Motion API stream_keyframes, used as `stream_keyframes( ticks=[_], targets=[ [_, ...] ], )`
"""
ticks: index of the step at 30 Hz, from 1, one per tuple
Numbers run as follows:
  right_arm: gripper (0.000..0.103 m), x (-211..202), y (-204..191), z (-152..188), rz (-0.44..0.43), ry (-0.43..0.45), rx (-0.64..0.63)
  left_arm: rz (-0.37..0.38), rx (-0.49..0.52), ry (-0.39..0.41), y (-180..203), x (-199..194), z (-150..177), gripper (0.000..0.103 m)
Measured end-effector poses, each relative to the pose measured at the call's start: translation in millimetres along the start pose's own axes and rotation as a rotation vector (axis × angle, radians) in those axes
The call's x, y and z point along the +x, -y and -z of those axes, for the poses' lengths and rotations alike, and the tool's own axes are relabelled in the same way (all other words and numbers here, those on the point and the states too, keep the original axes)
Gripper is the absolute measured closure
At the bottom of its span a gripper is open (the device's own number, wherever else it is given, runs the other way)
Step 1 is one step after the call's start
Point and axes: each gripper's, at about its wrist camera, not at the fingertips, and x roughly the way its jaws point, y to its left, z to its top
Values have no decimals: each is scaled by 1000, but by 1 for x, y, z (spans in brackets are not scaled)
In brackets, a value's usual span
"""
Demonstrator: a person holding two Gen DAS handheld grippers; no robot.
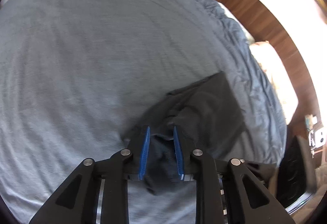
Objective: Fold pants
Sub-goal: 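Lift the cuff end with both tools and fold it over toward the waistband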
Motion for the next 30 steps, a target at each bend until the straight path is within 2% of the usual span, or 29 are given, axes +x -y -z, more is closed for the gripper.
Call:
stream_keyframes(
  ticks=[3, 5, 8, 11, 14, 17, 20, 22, 23, 24, 28, 30],
  targets=[
    [88, 0, -2, 8, -17, -13, -33, 11, 14, -2, 11, 9, -1, 66],
    [86, 2, -2, 9, -35, -24, -36, 5, -6, -18, 10, 18, -3, 65],
    [83, 2, 2, 10, -107, -54, -7, -14, -16, -41, 10, 33, -3, 63],
    [83, -1, 2, 14, -148, -93, -6, -78, 19, -57, 11, 43, 0, 60],
    [83, -11, 5, 17, -114, -81, -8, -150, 45, -24, 14, 40, 2, 48],
    [83, -22, 16, 12, -69, -31, 37, -186, 42, -21, 14, 42, 5, 42],
    [83, -29, 28, 1, -8, 42, 69, -169, -8, -35, 5, 47, 8, 43],
    [81, -26, 33, -5, 25, 63, 84, -128, -54, -26, 0, 46, 8, 50],
    [80, -21, 37, -8, 35, 62, 90, -111, -63, -24, 0, 45, 8, 57],
    [80, -17, 40, -9, 45, 57, 94, -107, -69, -23, 1, 44, 9, 57],
    [80, 0, 46, -8, 48, 13, 113, -126, -47, -25, 4, 45, 12, 57],
    [80, 5, 44, -2, 33, -11, 115, -124, -60, -33, 3, 47, 14, 52]
  ],
)
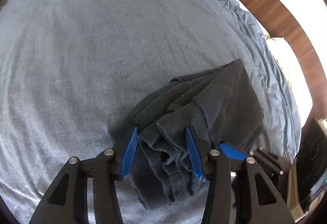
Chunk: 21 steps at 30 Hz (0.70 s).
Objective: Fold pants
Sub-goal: 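Lift the cuff end with both tools and fold it over toward the waistband, then open both tools and release the folded cuff end onto the bundle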
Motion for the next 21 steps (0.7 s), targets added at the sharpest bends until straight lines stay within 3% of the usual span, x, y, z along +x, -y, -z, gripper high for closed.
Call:
stream_keyframes(
  ticks=[4, 9, 14, 15, 21],
  targets=[
    [80, 3, 5, 8, -22, -29, 12, 6, -16, -3, 0, 4, 2, 52],
    [80, 3, 4, 6, -33, -38, 2, -18, -20, 45, 10, -12, 1, 83],
    [80, -3, 7, 6, -44, -25, 22, 18, -43, 92, 3, -26, -6, 90],
    [80, -6, 9, 6, -41, -16, 20, 12, -43, 104, 2, -28, -8, 96],
    [80, 3, 5, -1, -49, -1, 25, -13, -49, 147, -5, -30, -20, 97]
  ],
)
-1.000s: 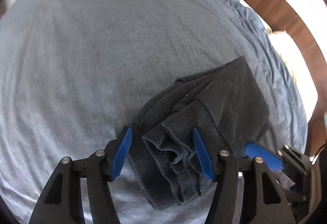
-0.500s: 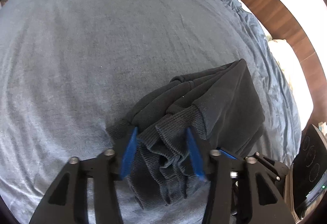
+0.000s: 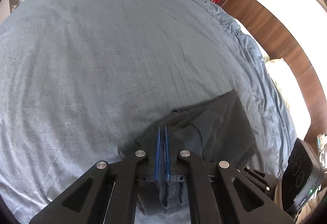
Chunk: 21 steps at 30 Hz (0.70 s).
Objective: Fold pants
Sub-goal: 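Open both tools and release the folded cuff end onto the bundle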
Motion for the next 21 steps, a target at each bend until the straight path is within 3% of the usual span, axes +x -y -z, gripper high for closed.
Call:
stream_keyframes(
  ticks=[4, 9, 15, 19, 21],
  targets=[
    [75, 8, -1, -1, -2, -14, 5, -38, -7, -20, -1, 4, 3, 97],
    [51, 7, -10, 1, -49, -18, -20, -129, -31, 21, 2, -19, 14, 85],
    [50, -27, -2, -3, -74, 19, -17, -128, -30, 34, 26, -43, 40, 78],
    [50, -64, 25, -6, -20, 97, 42, -124, -24, 17, 48, -39, 57, 78],
    [50, -79, 45, -6, 48, 121, 50, -120, -39, 11, 55, -33, 63, 78]
  ],
)
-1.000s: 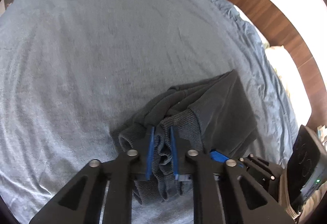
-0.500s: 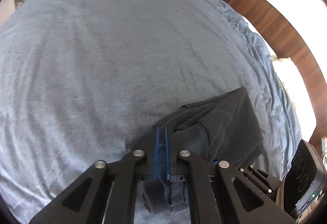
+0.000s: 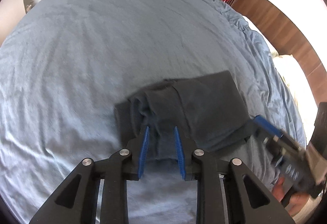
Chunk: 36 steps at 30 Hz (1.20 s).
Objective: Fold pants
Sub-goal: 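Open both tools and release the folded cuff end onto the bundle, then grip the folded end with the left tool while the right tool grips the bundle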
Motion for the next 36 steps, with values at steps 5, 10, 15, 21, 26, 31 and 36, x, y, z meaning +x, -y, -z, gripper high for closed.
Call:
stream_keyframes(
  ticks=[5, 10, 15, 21, 26, 31, 36],
  targets=[
    [50, -18, 51, -2, 157, 7, 10, -20, 7, -12, 14, 12, 12, 76],
    [50, -16, 81, 1, 278, -19, 10, -145, 39, -7, 20, 28, 12, 60],
    [50, -11, 85, 5, 287, -32, 62, -95, -56, -13, 4, 34, 6, 59],
    [50, -6, 78, 8, 264, -35, 60, -87, -79, 8, 1, 29, 4, 59],
    [50, -3, 83, 7, 284, -42, 68, -138, -51, 33, 9, 25, 7, 59],
    [50, 0, 91, 4, 287, -42, 93, -214, -27, 33, 10, 32, 10, 55],
    [50, 8, 104, -11, 256, -25, 157, -205, -27, 66, 6, 29, 6, 37]
  ],
)
